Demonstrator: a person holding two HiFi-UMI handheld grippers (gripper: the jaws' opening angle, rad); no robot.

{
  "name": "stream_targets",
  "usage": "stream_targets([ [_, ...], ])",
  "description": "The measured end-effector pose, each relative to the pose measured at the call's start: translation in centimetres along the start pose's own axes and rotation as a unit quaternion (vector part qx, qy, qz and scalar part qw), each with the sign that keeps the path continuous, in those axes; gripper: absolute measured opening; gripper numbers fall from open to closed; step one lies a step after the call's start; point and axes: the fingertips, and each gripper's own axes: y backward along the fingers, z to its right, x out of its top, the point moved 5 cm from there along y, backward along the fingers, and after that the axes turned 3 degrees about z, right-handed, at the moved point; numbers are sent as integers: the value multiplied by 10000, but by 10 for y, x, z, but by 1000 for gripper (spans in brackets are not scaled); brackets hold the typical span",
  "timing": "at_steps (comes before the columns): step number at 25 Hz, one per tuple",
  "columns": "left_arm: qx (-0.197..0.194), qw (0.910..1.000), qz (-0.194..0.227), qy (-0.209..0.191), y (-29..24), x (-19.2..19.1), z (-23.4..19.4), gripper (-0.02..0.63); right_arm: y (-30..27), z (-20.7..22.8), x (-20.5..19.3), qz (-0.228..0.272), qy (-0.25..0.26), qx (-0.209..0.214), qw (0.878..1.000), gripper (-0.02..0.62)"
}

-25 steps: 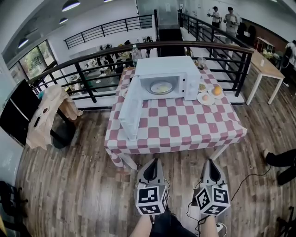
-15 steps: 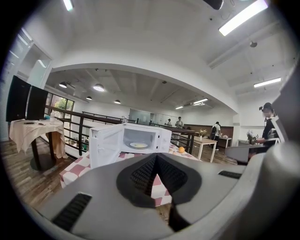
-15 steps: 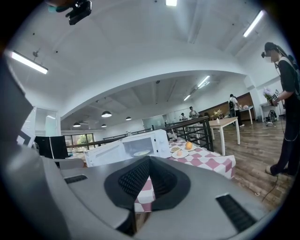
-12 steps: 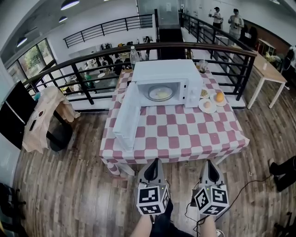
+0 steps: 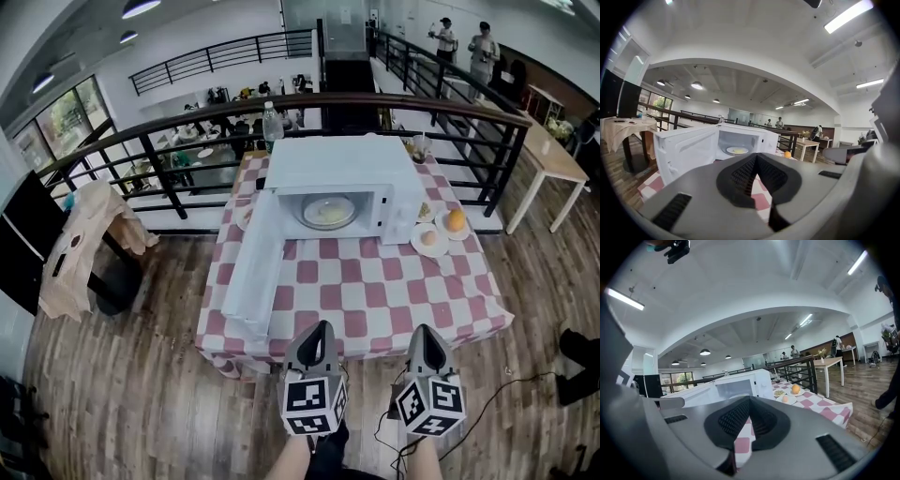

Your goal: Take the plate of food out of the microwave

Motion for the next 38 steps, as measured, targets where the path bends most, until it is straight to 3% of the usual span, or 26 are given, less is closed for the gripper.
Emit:
stream_targets([
  [13,147,9999,21,76,-90,16,-47,12,-108,-20,8,-60,54,224,9997,-5],
  [21,298,9994,36,176,-115,18,-68,11,-145,-32,7,-132,-91,378,9992,-5],
  [27,455,9984,-77,317,-127,17,-84,11,-168,-36,-1,-350,-680,519,9957,-5],
  [38,908,9945,-250,448,-173,11,-101,11,-233,-39,-7,-701,-623,864,9918,-5],
])
